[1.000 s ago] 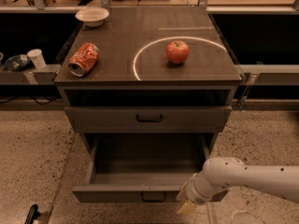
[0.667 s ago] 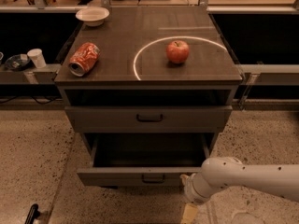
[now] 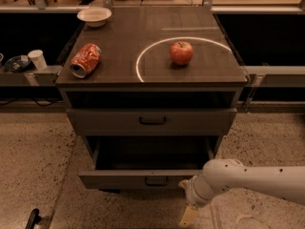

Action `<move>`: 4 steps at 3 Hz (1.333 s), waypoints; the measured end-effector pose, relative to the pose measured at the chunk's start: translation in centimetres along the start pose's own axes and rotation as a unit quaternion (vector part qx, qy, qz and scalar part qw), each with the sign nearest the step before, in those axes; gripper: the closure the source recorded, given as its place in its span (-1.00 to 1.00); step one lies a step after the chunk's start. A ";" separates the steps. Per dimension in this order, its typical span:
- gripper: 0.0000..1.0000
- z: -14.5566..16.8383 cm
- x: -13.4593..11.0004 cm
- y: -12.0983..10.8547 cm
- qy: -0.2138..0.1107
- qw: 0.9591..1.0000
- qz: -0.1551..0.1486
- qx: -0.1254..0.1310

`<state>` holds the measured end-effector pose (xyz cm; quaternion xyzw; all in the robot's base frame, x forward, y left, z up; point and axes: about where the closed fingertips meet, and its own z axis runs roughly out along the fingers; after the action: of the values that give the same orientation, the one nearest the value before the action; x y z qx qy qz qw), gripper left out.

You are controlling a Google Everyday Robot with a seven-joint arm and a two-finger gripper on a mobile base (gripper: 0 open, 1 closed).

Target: Close middle drawer

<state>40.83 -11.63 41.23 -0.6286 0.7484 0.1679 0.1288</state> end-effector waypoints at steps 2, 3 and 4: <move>0.47 1.2 -0.2 -4.0 0.009 0.995 -0.072 0.068; 0.23 1.6 1.0 -8.2 0.033 0.987 -0.086 0.131; -0.24 1.6 1.7 -10.6 0.029 0.983 -0.084 0.162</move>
Offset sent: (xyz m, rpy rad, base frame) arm 0.0656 -0.0023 -0.0175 -0.0867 -0.3170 0.0976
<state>50.98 -14.09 38.14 -0.6649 0.7134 0.0151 0.2207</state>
